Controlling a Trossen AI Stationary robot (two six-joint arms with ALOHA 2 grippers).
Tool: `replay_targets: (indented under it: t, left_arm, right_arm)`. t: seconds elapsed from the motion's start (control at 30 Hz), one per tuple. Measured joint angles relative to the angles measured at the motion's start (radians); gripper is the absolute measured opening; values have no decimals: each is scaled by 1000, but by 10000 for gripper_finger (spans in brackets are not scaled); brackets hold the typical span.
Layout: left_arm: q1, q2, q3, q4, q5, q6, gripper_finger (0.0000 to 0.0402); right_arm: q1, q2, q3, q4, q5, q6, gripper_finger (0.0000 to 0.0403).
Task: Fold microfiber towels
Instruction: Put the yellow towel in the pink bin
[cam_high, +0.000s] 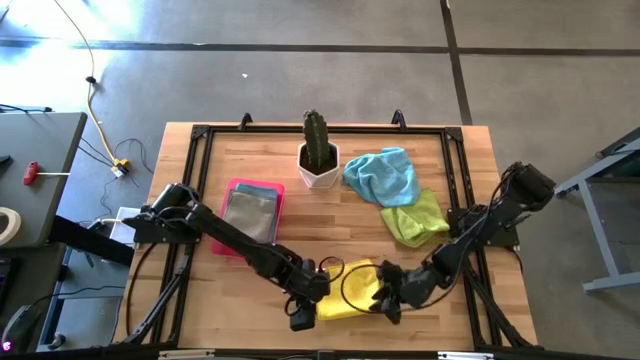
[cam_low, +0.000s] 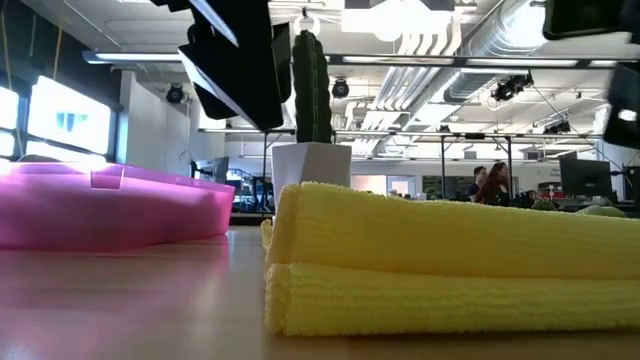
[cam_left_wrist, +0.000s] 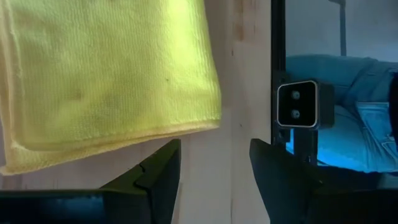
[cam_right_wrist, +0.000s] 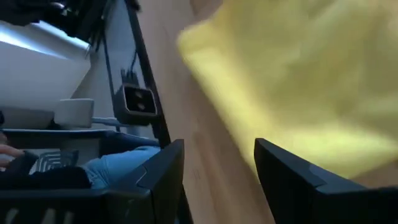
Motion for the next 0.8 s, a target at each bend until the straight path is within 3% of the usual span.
replay_targets:
  t: [0.2,0.33,0.5,0.63,0.8]
  left_arm:
    - [-11,0,0,-8,-2,-8,184]
    - [-13,0,0,-9,0,-16,184]
    - [-12,0,0,-9,-1,-23,184]
    - [-15,0,0,-6,-9,-27,184]
    - [-17,0,0,-1,-106,-76,184]
  right_arm:
    - [56,107,-2,12,-5,142,188]
    - [45,136,-3,-23,-4,123,188]
    - [-15,125,1,-182,36,8,188]
    - [-84,123,3,-251,64,-182,188]
    - [-161,92,2,-306,75,-398,188]
